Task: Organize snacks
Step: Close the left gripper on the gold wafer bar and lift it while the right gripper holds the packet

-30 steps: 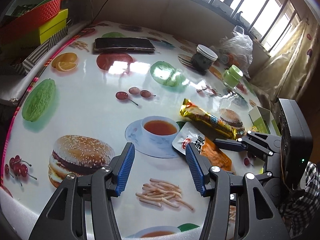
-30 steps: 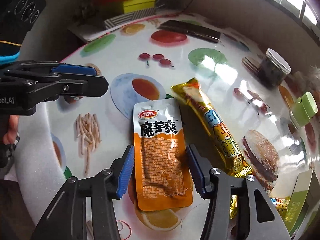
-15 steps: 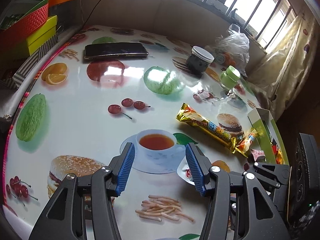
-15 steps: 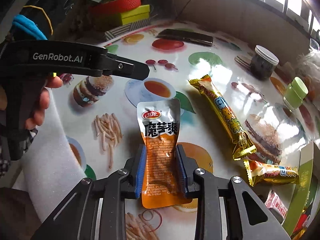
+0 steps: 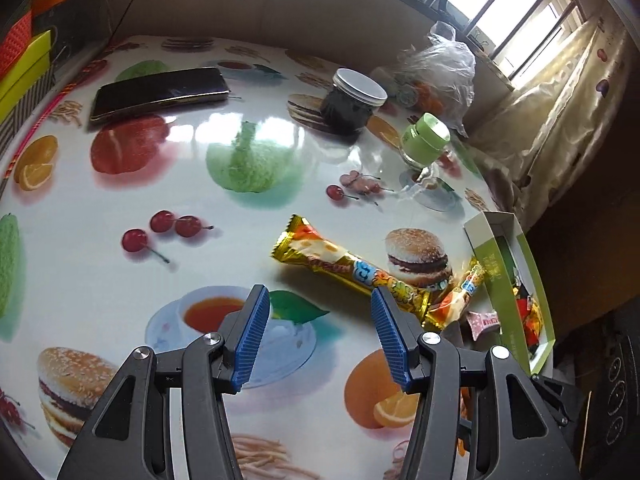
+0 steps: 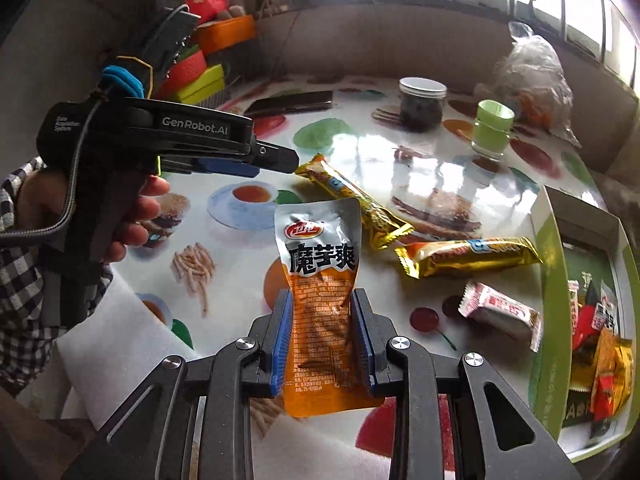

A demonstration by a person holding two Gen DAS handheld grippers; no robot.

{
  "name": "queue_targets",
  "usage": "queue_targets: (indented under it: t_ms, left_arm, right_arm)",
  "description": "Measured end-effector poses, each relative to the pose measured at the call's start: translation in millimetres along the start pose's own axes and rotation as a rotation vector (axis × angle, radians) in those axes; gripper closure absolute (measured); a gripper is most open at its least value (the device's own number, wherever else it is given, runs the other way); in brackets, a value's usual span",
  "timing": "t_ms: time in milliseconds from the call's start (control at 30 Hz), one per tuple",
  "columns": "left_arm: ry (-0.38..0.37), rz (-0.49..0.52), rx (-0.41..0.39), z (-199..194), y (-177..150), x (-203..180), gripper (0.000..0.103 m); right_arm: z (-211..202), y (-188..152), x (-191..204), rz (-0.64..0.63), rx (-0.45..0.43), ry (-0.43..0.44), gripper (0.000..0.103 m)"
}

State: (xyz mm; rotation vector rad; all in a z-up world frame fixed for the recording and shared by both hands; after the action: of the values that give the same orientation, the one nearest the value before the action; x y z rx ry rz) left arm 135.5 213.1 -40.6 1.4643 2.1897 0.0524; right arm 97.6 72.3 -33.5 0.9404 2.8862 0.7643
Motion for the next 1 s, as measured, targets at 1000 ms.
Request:
queue_targets:
  t_ms: [1000]
  left_arm:
    - [0.129,-0.063,0.087,58,13,-34,0.05]
  right_arm:
    - [-36,-29,-52,0.169,-0.088,0.0,0.076]
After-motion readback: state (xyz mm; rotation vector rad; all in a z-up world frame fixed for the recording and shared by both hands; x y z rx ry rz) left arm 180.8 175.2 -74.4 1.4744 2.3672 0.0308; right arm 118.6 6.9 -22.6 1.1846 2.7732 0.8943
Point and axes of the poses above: each gripper's, at about its wrist camera, not at the fingertips, and z roughly the way its jaws point, x to its left, y to its top, the point moved 9 cm from there along z, roughly the way its jaws point, and after that the axes turned 12 degrees about x, right-handed, at the moved point
